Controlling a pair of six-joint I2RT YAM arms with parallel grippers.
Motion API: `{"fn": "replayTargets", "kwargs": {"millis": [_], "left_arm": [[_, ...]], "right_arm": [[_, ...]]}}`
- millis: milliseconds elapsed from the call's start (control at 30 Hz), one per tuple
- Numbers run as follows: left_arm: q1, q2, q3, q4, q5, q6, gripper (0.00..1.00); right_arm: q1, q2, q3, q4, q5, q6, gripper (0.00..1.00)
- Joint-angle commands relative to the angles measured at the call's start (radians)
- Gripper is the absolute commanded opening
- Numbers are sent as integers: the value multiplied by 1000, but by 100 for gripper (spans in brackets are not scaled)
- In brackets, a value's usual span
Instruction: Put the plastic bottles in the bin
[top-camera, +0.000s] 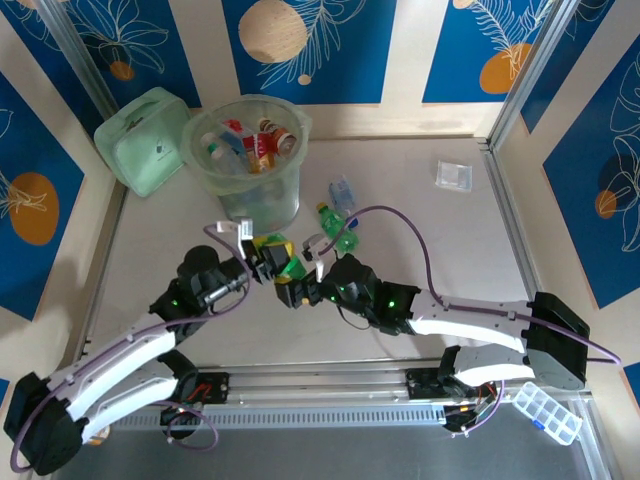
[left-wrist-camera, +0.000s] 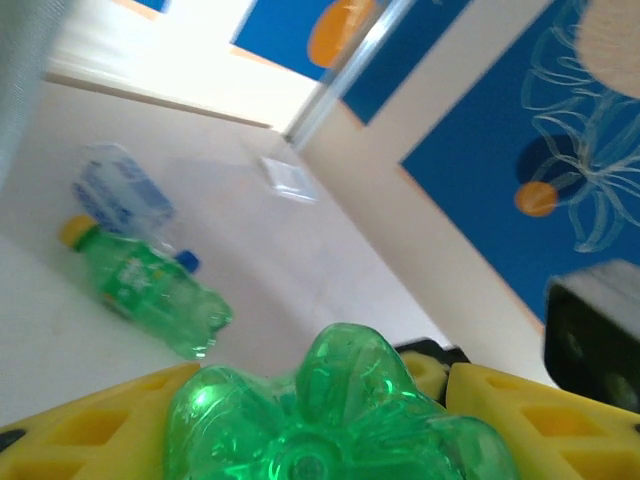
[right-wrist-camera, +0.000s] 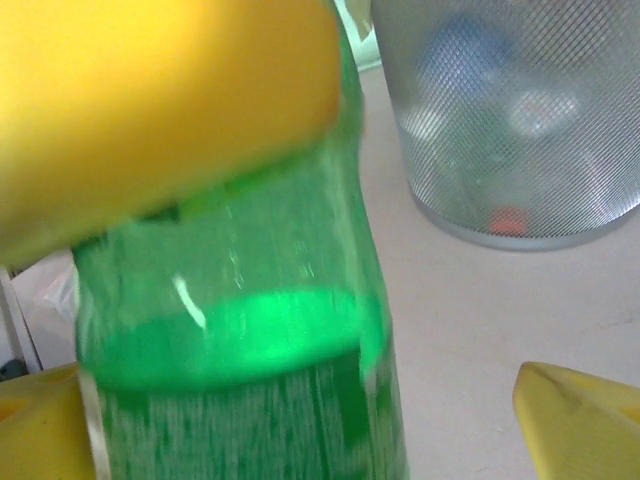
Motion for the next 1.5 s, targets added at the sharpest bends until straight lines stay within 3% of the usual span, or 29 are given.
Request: {"fn": "replayTargets", "kwargs": {"millis": [0,133,233,300,433,533,667,800,1000,1167,1367,1467], "left_arm": [[3,-29,237,-357,-167,70,36],[6,75,550,-614,-283,120,36],[44,182,761,-716,-334,146,37],[95,274,911,-784,-334,160,37],[238,485,1185,-905,-225,155,37],[289,613,1320,-953,-221,166,38],[359,709,1383,-908,-145,135,38],[393,791,1461,-911,-155,163,38],[449,903,1598,-998,-130,178,36],[536,948,1607,-970,-32,116,34],[545,1063,1785,-1122,-76,166,33],[547,1092,1795,-1169,-99,191,33]], "right_arm": [[-2,-19,-13,-53,139,14,97],[5,-59,-47,-6,154,0,97],[6,-80,-63,12,155,-2,97],[6,-83,-65,11,160,-4,96],[8,-73,-62,8,169,-14,96],[7,-31,-18,-66,224,-3,95],[1,61,76,-199,288,34,95],[11,109,88,-170,223,18,95],[58,162,116,-151,240,-28,95],[80,183,124,-132,249,-60,95],[87,197,128,-127,264,-72,95],[88,200,132,-127,260,-73,95]]}}
